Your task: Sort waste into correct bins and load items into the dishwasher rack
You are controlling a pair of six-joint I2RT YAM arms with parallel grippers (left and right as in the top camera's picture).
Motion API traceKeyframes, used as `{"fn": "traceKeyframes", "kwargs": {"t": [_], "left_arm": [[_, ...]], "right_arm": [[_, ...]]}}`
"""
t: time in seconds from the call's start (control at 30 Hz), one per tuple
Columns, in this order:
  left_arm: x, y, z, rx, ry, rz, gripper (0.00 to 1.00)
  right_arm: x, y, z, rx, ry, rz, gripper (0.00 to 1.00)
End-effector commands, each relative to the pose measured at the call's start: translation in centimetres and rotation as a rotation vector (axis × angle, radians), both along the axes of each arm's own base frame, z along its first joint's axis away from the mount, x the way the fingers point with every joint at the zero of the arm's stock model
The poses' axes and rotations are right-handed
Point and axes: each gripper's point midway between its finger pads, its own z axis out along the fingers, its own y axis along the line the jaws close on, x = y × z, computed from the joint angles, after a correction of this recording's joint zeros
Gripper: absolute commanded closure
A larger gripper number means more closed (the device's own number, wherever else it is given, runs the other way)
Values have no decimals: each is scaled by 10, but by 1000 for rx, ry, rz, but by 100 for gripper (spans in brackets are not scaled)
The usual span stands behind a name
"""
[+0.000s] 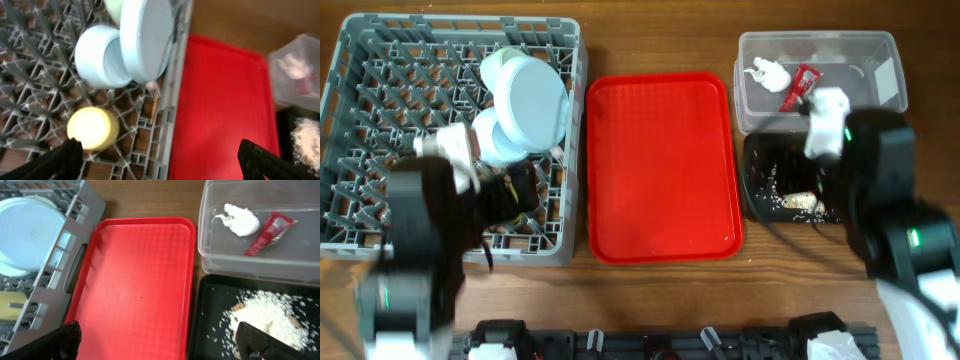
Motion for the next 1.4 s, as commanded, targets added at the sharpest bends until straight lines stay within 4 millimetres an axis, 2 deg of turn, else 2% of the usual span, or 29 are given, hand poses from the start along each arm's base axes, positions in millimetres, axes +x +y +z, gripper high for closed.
{"fn": "traceKeyframes", "kwargs": {"t": [0.0, 0.1, 0.2, 0.33, 0.4, 0.47, 0.5, 0.57, 0.67, 0.7, 0.77, 0.9, 1.03, 1.17, 1.3, 1.37], "left_arm": [[-39, -2, -13, 12, -92, -26, 0], [-69, -1, -14, 12, -107, -26, 0], [-84, -1, -27, 13, -43, -27, 0], [-88, -1, -30, 14, -23, -27, 0], [-88, -1, -30, 14, -23, -27, 0], [-88, -1, -30, 14, -23, -27, 0], [-88, -1, -30, 14, -23, -27, 0], [-88, -1, -30, 14, -23, -27, 0], [-88, -1, -30, 14, -23, -27, 0], [-88, -1, -30, 14, -23, -27, 0], [-88, -1, -30, 14, -23, -27, 0], [-88, -1, -30, 14, -23, -27, 0], [-88, -1, -30, 14, -23, -27, 0], [-88, -1, -30, 14, -23, -27, 0], [-88, -1, -30, 14, -23, -27, 0], [-88, -1, -30, 14, -23, -27, 0]], "right_arm": [[-23, -19, 7, -34, -60, -75, 0], [-34, -21, 13, -30, -78, -75, 0], [-31, -20, 8, -34, -57, -75, 0], [-22, -19, -5, -46, -3, -73, 0], [-14, -19, -19, -65, 53, -79, 0], [-6, -35, -29, -140, 73, -146, 0], [-3, -43, -28, -174, 63, -183, 0], [-11, -44, -19, -164, 30, -185, 0], [-27, -47, 13, -125, -122, -196, 0], [-33, -48, 27, -83, -262, -207, 0], [-35, -44, 31, -36, -389, -196, 0], [-40, -35, 23, 71, -682, -156, 0], [-47, -36, 22, 124, -904, -163, 0], [-50, -37, 2, 148, -998, -167, 0], [-41, -45, -23, 123, -990, -201, 0], [-34, -48, -52, 84, -894, -215, 0]]}}
